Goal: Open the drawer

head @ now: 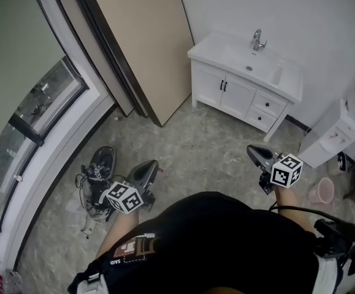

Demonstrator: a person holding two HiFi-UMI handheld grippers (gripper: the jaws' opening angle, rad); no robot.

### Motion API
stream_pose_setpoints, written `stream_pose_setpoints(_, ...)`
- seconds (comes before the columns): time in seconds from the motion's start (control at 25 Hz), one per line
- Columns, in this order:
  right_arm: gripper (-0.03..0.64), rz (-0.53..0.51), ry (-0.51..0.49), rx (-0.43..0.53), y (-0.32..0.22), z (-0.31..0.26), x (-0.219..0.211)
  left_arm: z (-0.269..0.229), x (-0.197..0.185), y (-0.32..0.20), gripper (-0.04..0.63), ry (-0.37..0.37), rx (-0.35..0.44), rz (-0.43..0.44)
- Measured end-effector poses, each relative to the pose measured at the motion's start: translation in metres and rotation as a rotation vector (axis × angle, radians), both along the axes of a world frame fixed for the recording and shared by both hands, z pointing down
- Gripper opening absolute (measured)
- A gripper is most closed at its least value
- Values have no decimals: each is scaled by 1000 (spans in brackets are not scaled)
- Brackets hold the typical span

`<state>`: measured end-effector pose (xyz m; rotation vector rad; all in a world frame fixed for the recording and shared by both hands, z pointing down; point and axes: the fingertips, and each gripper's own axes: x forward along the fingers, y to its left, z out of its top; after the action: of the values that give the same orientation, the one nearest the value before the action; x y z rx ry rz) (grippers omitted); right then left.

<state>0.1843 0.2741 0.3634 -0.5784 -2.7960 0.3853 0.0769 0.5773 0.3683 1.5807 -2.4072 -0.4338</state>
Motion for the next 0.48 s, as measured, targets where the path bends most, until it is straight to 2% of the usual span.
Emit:
stream_pose_setpoints(0.2, -2, 8, 7, -3, -14, 3, -34, 5, -30, -3, 0, 8, 2, -19)
stream_pose_setpoints(0.48, -2, -70, 7, -23, -55, 11, -98, 6, -74, -45, 0, 4, -1, -84)
